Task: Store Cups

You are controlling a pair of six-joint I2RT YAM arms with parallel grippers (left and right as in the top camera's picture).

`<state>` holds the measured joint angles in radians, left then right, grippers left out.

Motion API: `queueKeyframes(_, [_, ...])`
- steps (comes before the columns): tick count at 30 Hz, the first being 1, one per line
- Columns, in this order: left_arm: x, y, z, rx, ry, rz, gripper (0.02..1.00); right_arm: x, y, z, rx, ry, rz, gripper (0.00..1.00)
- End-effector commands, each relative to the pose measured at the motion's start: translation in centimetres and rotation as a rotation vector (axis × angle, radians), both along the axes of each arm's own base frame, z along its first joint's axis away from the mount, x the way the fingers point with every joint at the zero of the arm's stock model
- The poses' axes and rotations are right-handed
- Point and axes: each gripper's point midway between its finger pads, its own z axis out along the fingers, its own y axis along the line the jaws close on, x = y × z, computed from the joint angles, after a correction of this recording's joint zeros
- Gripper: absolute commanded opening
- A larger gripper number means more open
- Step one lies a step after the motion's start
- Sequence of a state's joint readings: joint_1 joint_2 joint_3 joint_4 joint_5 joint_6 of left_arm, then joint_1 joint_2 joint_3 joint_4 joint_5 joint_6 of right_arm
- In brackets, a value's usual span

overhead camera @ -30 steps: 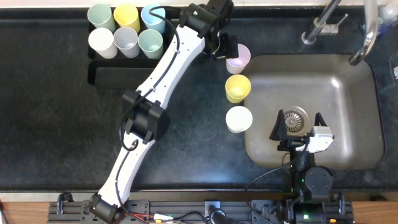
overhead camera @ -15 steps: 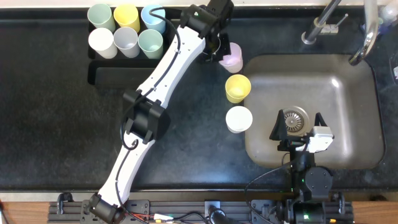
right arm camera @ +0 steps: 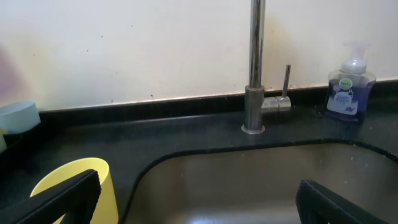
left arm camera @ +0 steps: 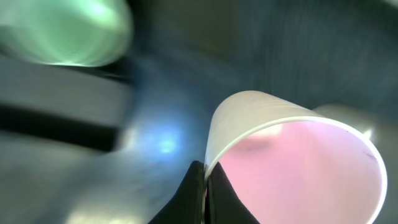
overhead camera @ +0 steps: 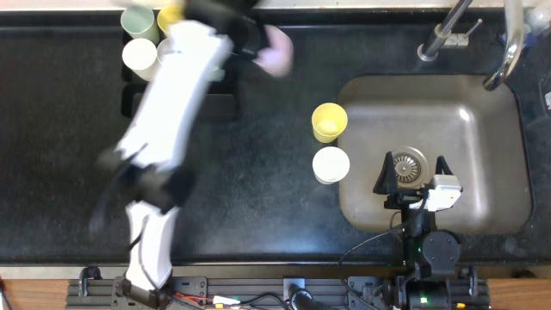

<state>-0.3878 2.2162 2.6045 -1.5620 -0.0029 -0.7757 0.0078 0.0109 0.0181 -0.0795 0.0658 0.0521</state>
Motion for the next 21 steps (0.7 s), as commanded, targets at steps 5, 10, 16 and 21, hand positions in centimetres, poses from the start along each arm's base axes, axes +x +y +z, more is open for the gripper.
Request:
queueKeyframes(5, [-6.6, 17.9, 2.9, 0.023, -0.137, 0.429, 0.036, 0.0, 0.1, -0.4, 0.0, 0.0, 0.004, 0.998])
queueKeyframes(10, [-8.4, 22.1, -2.3, -0.027, -0.029, 0.547, 0.036, 0.0, 0.1, -0.4, 0.0, 0.0, 0.004, 0.998])
queueKeyframes(16, [-8.4, 25.7, -5.9, -0.015, 0.071, 0.647, 0.036, 0.0, 0.1, -0.4, 0.0, 0.0, 0.004, 0.998])
queueKeyframes(21, [-7.1, 26.7, -8.2, -0.012, 0.104, 0.664, 0.036, 0.0, 0.1, -0.4, 0.0, 0.0, 0.004, 0.998])
